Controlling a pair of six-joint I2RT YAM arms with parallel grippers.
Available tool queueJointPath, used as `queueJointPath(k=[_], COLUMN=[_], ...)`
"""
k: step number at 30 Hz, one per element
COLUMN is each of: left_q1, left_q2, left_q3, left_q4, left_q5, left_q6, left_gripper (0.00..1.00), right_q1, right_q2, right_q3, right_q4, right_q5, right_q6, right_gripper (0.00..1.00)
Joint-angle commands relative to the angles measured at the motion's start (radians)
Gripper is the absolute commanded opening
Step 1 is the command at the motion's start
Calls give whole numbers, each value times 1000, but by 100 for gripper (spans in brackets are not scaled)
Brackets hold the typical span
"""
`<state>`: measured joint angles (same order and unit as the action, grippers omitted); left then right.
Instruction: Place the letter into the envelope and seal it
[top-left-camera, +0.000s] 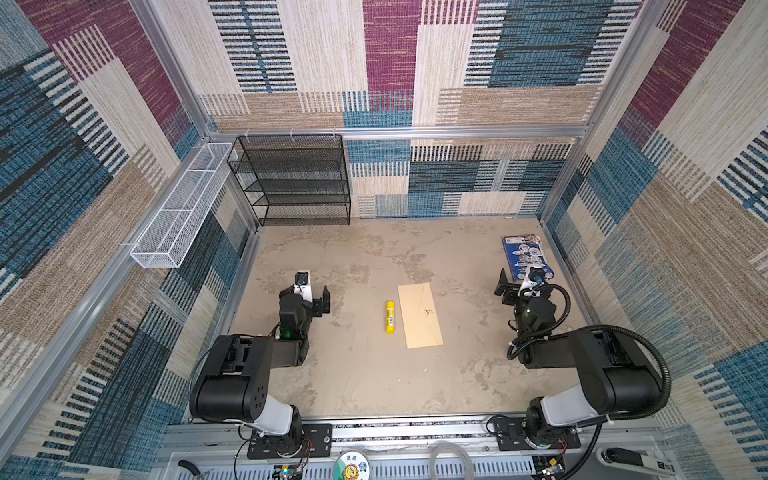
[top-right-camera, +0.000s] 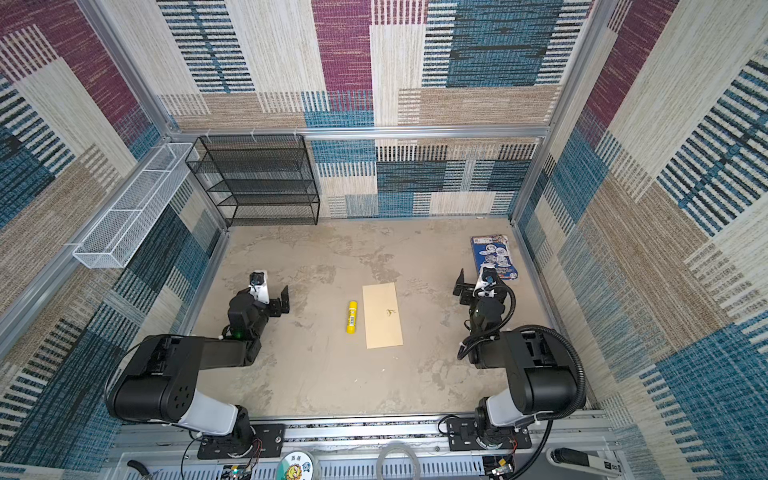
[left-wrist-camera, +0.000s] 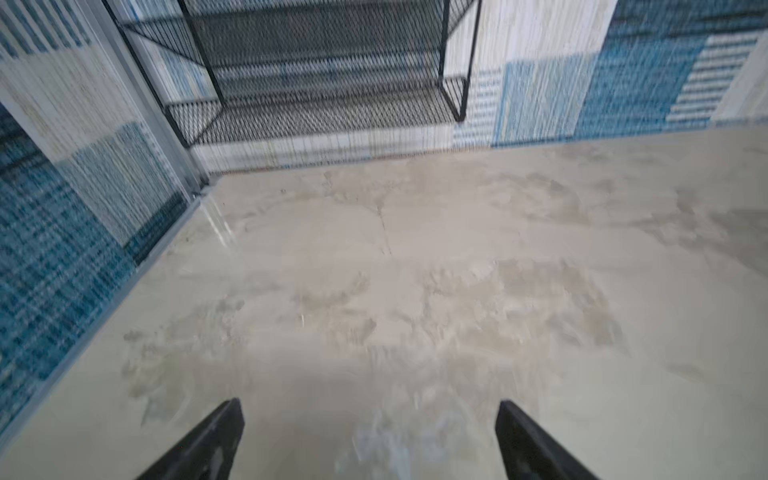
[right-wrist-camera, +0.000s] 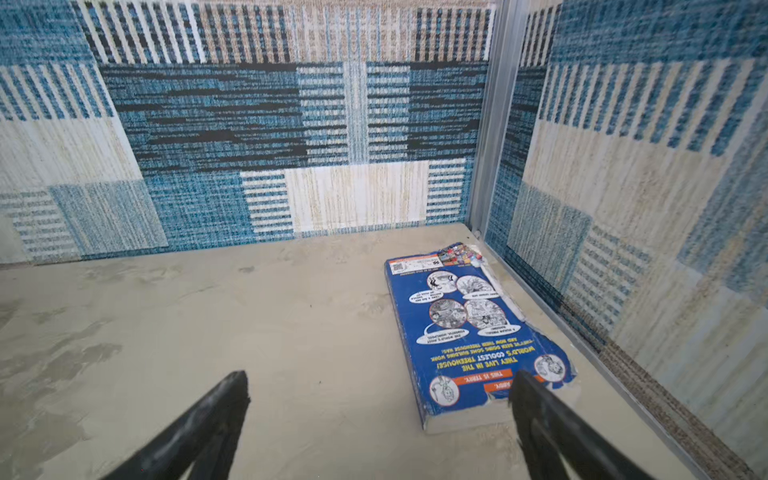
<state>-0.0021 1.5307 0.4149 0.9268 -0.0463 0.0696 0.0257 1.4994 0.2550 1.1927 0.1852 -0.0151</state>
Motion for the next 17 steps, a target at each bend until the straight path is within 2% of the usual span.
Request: queueJointPath(k=[1, 12, 17], left_q1=[51, 54, 57], left_q2=[4, 11, 5], left_q3=[33, 17, -2], left_q4=[-162, -122, -87], left_q5=[132, 145, 107], left_q6=[-54, -54, -76], left_gripper=[99, 99, 99], right_q1=[-1, -5, -4], right_q2=[0, 9, 1], right_q3=[3, 19, 5], right_q4=[-16, -40, -21], right_q5=[-40, -50, -52], right_q6=[13, 17, 13], right_gripper=[100, 100, 100])
